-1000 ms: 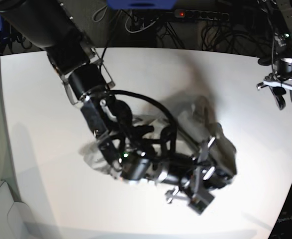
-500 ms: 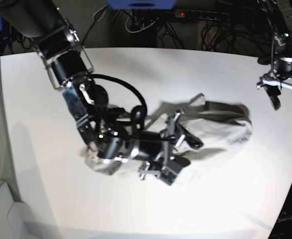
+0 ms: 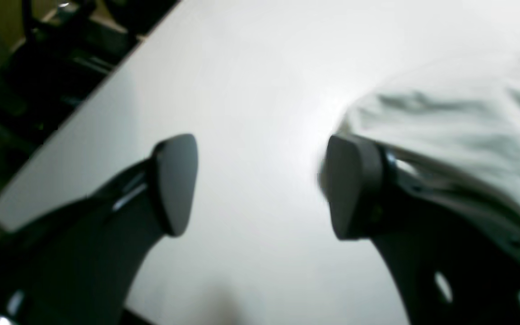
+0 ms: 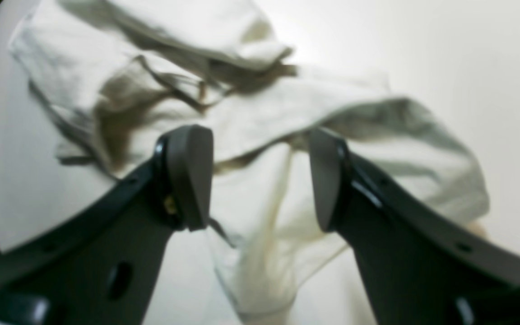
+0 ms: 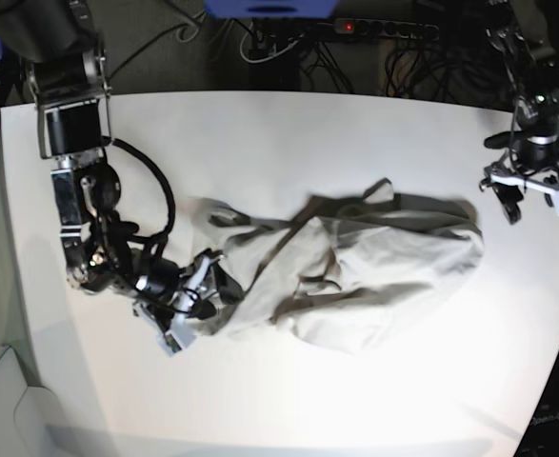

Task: Layout the t-shirt on the table in an organized manner, then fold the t-shirt properly
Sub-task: 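Swing the t-shirt across the table and lay it down with the right gripper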

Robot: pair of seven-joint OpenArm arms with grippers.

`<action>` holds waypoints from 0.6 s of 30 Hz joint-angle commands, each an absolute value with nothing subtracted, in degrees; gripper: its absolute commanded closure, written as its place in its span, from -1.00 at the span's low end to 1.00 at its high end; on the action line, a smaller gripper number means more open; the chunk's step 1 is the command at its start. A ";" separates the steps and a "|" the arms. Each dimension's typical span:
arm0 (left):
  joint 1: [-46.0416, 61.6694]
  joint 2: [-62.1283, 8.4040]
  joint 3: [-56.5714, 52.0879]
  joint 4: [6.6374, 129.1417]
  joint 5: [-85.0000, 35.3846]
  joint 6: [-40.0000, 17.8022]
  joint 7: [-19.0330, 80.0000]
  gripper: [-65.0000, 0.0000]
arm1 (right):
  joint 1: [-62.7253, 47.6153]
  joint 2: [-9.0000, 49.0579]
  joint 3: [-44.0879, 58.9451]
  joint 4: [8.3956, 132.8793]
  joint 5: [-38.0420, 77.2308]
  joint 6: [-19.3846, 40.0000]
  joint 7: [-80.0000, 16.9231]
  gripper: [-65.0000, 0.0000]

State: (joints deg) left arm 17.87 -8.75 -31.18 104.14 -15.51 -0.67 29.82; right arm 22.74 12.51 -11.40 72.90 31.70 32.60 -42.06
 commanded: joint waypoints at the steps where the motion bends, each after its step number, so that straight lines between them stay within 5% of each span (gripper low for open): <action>1: 17.89 -9.45 -31.52 105.19 -15.16 0.04 28.53 -0.33 | 25.10 12.53 -11.21 71.87 33.27 33.71 -38.90 -0.07; 11: 19.03 -8.57 -32.04 105.54 -15.16 0.04 28.53 -0.33 | 31.87 9.27 -11.38 52.26 28.70 33.71 -30.46 -0.07; 18: 19.82 -8.48 -32.04 107.30 -15.16 0.04 28.53 -0.33 | 31.87 4.97 -11.38 51.65 22.46 33.71 -27.56 -0.07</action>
